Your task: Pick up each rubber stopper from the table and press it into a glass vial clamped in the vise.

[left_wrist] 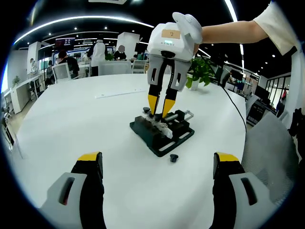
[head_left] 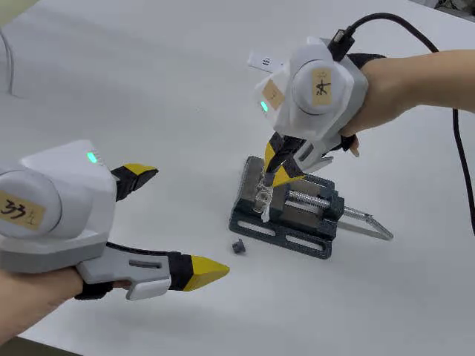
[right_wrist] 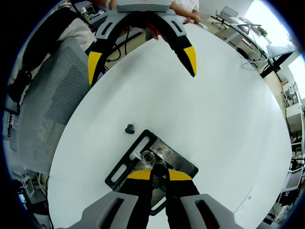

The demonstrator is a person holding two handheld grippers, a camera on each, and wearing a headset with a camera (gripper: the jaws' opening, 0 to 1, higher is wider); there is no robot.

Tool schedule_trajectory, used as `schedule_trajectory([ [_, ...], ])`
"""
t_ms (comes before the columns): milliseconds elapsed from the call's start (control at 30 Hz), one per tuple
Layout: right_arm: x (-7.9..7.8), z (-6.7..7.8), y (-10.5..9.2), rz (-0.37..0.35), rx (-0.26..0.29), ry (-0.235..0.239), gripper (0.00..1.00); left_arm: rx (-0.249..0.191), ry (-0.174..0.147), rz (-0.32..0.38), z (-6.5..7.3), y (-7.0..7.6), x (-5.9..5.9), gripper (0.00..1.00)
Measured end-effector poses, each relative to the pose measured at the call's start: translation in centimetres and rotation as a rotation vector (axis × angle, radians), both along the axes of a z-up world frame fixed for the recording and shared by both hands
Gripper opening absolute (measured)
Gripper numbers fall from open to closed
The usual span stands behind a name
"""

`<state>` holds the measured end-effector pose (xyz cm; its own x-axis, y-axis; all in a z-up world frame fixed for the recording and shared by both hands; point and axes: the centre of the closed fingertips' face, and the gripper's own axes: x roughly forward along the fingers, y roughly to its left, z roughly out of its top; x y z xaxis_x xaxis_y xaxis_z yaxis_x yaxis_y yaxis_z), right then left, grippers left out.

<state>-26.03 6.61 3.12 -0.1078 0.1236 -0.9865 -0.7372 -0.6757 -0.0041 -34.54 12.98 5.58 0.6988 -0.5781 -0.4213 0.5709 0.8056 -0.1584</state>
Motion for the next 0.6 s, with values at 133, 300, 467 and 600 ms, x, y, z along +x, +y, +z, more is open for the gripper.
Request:
schedule_trajectory([
  [133,-0.11,-0.02,-0.17,-0.057,-0.005,0.008,0.04,-0.004,-0.001,0.000,0.00,-0.08,0.10,0.96],
  [300,-0.26,-0.05,-0.03,-0.129,-0.017,0.000,0.03,-0.009,-0.004,-0.002,-0.09,-0.22,0.21,0.96],
  [467,-0.30,-0.07,0.04,-0.190,-0.029,-0.002,0.03,-0.012,-0.007,-0.004,0.01,-0.47,0.23,0.96],
  [600,-0.25,-0.10,0.11,-0.230,-0.029,-0.002,0.03,-0.012,-0.007,-0.004,0.03,-0.56,0.24,0.96],
])
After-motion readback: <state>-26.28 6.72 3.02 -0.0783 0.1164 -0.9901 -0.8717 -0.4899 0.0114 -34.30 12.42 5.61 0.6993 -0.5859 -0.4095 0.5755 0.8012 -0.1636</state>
